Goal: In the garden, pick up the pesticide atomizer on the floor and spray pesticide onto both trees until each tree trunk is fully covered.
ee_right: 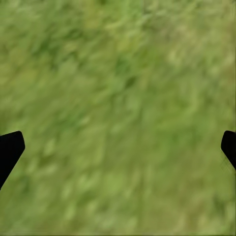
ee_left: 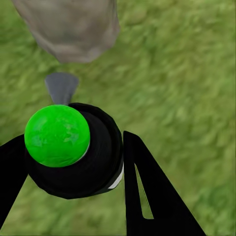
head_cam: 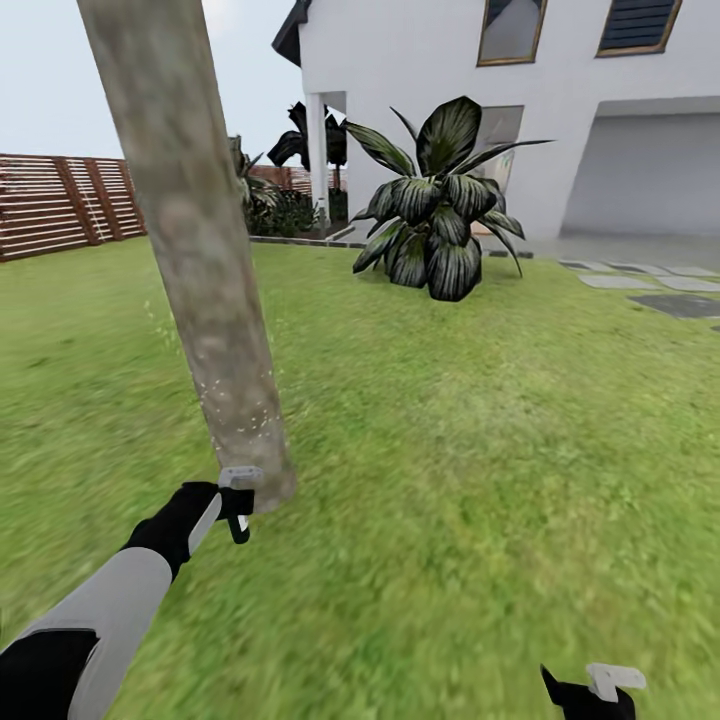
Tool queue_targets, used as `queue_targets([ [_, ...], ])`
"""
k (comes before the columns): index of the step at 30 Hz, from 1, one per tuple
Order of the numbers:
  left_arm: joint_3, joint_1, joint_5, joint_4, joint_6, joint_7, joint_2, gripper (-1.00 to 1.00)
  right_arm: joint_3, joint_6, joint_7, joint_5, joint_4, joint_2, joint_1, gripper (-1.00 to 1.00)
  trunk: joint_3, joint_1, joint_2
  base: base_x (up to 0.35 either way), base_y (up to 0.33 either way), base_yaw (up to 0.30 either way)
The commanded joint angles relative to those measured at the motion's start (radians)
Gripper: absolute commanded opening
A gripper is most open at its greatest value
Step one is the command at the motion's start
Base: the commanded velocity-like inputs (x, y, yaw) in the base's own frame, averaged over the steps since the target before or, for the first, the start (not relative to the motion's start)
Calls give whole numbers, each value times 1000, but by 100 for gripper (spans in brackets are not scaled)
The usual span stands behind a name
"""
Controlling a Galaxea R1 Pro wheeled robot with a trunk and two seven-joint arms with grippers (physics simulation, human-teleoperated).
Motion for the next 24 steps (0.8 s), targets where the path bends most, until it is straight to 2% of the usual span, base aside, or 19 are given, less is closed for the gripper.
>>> queue_targets([
  [1, 0, 0, 0, 0, 0, 1, 0, -100, 0, 0, 0, 0, 0, 0, 0, 100, 0, 0, 0, 224, -271, 223],
  [10, -1, 0, 0, 0, 0, 1, -4, -100, 1, 0, 0, 0, 0, 0, 0, 100, 0, 0, 0, 137, -266, 145],
  [17, -1, 0, 0, 0, -1, 1, -4, -100, 1, 0, 0, 0, 0, 0, 0, 100, 0, 0, 0, 90, -269, 259],
  [23, -9, -11, -9, -42, 10, 0, -4, -100, 0, 0, 0, 0, 0, 1, 0, 100, 0, 0, 0, 16, -31, 83],
  [24, -9, -30, -11, -48, 14, 1, -12, -100, 0, 0, 0, 0, 0, 0, 0, 100, 0, 0, 0, 0, -1, 2],
])
